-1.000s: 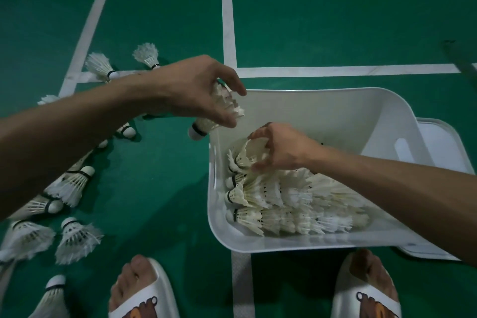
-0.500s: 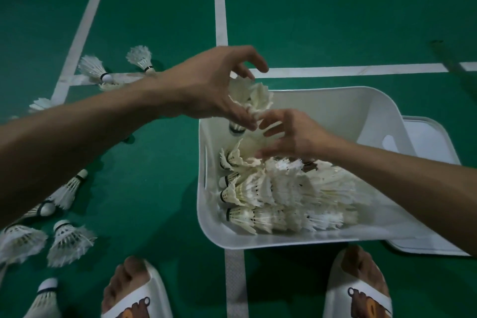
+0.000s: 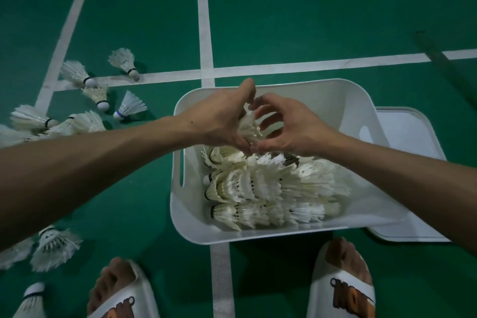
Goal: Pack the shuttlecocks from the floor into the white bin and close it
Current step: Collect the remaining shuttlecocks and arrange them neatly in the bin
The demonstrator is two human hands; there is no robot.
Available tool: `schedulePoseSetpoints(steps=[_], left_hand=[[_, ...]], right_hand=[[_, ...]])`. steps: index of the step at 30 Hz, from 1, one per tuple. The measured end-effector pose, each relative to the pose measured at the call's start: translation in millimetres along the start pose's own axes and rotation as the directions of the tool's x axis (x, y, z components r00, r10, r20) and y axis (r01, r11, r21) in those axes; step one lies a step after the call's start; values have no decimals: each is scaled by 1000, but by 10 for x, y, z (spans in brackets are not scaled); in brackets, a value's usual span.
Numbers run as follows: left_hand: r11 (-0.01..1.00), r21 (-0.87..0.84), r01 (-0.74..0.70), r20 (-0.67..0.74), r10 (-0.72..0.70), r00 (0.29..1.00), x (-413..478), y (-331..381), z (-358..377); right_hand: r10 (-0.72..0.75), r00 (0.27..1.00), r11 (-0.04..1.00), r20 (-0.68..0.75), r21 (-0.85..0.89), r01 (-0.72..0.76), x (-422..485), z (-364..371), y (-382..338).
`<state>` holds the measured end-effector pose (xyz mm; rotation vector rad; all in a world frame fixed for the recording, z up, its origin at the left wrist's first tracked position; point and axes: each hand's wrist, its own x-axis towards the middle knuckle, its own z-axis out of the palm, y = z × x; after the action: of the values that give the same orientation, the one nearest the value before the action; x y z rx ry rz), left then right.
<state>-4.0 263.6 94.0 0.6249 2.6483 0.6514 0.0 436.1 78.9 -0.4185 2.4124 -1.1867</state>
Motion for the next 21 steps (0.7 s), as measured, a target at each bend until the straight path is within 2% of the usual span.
schedulePoseSetpoints(steps=[2,4,7,10,21], left_hand=[[999,-21,31,20,-31,999,8,-54,16],[996,33,89,100,-92,991,11,-137,25],[950,300,89,241,-166,956,7,-281,52],[897,439,51,255,-179,950,0,-328,102],[939,340,53,314,-167,935,88,-396,137]], right_hand=[[1,1000,997,11,-81,0,34,4,45],[17,1000,981,12,-194,-15,69,7,120],[53,998,960,-22,-272,-57,122,48,236],[69,998,952,6,-298,-64,162,165,272],[129,988,934,86,-345,-92,268,490,229]])
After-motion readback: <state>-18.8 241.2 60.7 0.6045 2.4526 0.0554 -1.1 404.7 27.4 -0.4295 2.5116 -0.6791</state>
